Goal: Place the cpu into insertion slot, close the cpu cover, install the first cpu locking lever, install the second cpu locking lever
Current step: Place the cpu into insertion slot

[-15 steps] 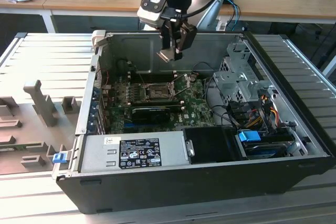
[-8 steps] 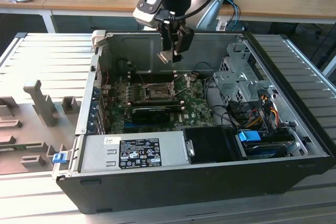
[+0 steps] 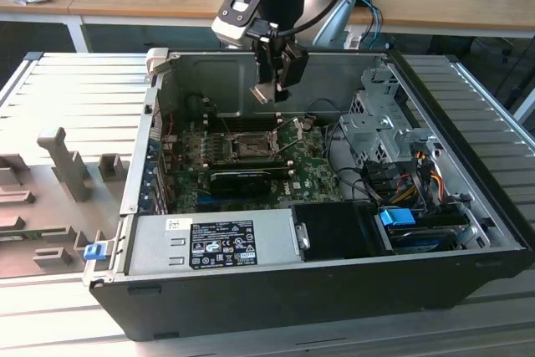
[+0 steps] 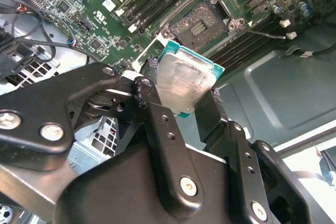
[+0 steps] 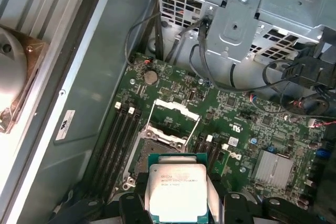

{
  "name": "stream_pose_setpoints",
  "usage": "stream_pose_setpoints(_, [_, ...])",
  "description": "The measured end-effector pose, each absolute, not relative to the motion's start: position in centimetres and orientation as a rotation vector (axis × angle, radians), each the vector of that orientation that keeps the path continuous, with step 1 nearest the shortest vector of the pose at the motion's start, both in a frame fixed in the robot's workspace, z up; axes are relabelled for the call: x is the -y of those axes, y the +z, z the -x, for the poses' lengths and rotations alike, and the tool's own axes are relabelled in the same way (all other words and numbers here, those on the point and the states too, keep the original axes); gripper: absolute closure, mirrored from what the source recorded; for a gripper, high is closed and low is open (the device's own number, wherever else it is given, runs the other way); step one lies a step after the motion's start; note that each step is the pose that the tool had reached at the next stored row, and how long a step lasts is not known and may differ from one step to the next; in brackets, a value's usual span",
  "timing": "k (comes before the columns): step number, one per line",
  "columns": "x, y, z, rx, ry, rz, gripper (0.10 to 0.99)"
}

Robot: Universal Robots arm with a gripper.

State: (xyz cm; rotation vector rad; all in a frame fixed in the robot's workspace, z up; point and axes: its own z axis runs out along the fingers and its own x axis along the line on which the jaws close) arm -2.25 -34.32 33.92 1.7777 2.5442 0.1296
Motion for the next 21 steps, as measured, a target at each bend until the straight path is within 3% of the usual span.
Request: stream_pose_setpoints(21, [34.3,32.2,2.4,-2.382,0.124,-1.979,0.561])
